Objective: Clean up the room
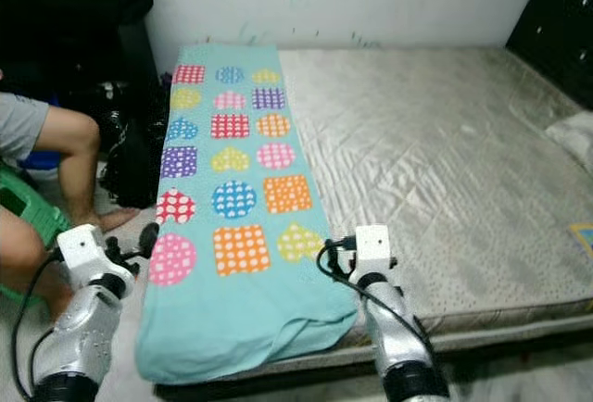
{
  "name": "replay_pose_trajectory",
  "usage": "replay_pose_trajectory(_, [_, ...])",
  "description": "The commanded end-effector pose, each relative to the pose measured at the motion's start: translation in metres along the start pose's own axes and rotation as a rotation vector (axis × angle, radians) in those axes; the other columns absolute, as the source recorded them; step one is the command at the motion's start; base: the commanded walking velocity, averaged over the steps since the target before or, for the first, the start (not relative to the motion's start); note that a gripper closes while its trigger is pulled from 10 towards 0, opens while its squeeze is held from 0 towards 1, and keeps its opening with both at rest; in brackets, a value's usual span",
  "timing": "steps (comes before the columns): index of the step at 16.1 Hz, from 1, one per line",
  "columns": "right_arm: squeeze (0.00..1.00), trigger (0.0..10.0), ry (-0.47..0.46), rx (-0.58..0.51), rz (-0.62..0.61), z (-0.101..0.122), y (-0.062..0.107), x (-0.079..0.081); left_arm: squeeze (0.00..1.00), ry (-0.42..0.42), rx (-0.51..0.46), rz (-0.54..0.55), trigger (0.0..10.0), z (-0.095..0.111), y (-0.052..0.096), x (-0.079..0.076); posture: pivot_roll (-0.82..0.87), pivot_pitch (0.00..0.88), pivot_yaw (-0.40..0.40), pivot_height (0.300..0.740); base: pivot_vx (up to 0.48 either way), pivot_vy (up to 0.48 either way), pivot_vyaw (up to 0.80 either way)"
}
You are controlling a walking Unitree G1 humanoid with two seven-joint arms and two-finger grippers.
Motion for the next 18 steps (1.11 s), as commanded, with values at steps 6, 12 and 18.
replay_pose_trajectory(6, [0.00, 10.0, 0.003, 0.008, -0.006, -0.0001, -0.0007, -0.0028, 0.00, 0.000, 0.008, -0.005, 10.0, -0.0016, -0.0014, -0.0030, -0.13, 0.007, 0.012, 0.740, 0.000, 0.160, 0.00])
replay_pose_trajectory(12, [0.00, 10.0, 0.004, 0.011, -0.003, -0.0011, -0.0003, -0.0027, 0.00, -0.002, 0.004, -0.006, 10.0, -0.0017, -0.0005, -0.0034, -0.13, 0.007, 0.012, 0.740, 0.000, 0.080, 0.00])
replay_pose_trajectory(18, [0.00, 10.0, 0.032, 0.016, -0.006, 0.0051, -0.0049, -0.0040, 0.00, -0.003, 0.017, 0.005, 10.0, -0.0028, 0.0003, -0.0008, -0.13, 0.013, 0.019, 0.740, 0.000, 0.000, 0.00])
Point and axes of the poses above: a point about 5 cm out from each wrist's last joint towards the gripper, its own y axis pointing back from the gripper into the wrist, its own z axis along the axis of the wrist's last joint, x = y × z, the point moved 6 cm from there along -y, pointing out of the wrist towards the gripper, and after that the axes turned 4 degrees about -y, right-handed, at the moved point
